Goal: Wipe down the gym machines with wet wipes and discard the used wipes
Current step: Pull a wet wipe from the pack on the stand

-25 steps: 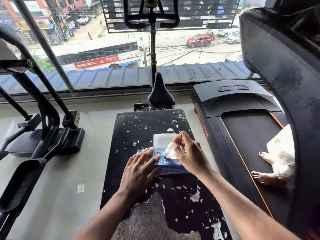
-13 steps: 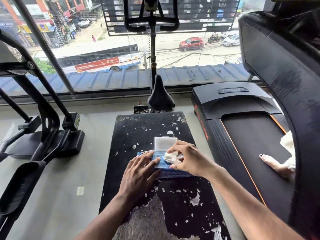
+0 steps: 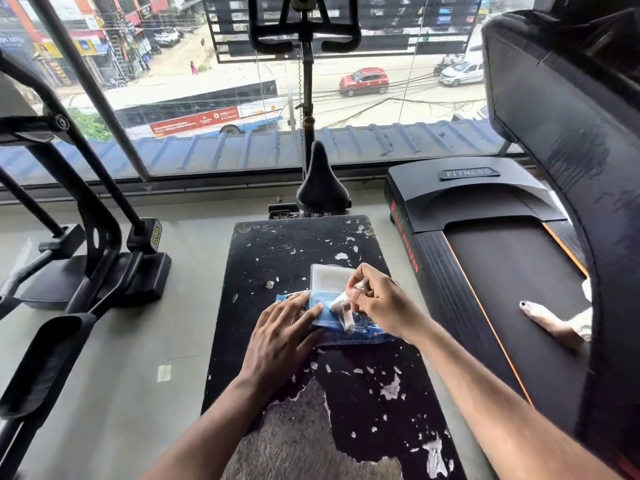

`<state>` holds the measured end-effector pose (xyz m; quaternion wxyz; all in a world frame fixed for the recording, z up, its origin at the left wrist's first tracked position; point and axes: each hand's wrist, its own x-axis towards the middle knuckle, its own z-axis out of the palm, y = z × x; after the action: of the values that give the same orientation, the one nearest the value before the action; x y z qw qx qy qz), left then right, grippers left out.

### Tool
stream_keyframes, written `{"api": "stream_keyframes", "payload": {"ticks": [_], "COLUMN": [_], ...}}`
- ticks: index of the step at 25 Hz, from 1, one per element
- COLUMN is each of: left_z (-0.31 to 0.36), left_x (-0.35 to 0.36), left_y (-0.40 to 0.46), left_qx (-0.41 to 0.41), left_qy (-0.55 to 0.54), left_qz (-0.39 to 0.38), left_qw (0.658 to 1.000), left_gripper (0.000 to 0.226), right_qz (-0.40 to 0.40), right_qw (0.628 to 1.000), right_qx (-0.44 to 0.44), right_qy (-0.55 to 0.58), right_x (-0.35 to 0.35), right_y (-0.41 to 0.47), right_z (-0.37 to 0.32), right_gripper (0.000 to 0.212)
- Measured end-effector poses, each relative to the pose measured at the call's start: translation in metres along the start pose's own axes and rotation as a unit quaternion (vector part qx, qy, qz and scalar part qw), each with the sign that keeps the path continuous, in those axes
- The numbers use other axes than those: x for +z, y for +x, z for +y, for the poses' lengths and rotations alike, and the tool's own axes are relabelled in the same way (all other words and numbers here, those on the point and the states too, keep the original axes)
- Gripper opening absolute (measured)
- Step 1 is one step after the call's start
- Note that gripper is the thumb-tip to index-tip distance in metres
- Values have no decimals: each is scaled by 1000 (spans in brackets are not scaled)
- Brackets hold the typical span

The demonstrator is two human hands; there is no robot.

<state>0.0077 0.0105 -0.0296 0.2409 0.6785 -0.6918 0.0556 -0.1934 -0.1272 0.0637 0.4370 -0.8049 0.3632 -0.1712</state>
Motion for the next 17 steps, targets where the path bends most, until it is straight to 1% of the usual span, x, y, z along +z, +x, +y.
{"api": "stream_keyframes", "payload": {"ticks": [2,6,7,10,14,15,17], "left_z": [1,8,10,12,13,13,15], "left_x": [0,-2,-3,-3,-5,-5,-7], "left_y": [-1,-1,0,3,3,3,4], "left_qx": [19,110,118,98,84,84,80], "left_qy": [24,54,59,66,51,45,32], "left_qz": [2,14,11,-5,-19,-23,-21], "left_qw": [1000,992,991,993,995,995,996], "left_gripper": [47,44,44,53,61,62,54], "right_qz": [0,27,28,26,60,73,98], "right_qw": [1000,997,996,997,995,995,993], "right_qx": [-2,-37,-44,-50,-72,-71,-65], "right_qy": [1,-62,-67,-50,-33,-13,30], "right_x": [0,6,8,12,15,15,15], "right_y": [-2,0,1,1,-4,-6,-8], "right_z": [3,6,5,3,4,5,6], "right_gripper": [8,11,10,9,10,10,10]}}
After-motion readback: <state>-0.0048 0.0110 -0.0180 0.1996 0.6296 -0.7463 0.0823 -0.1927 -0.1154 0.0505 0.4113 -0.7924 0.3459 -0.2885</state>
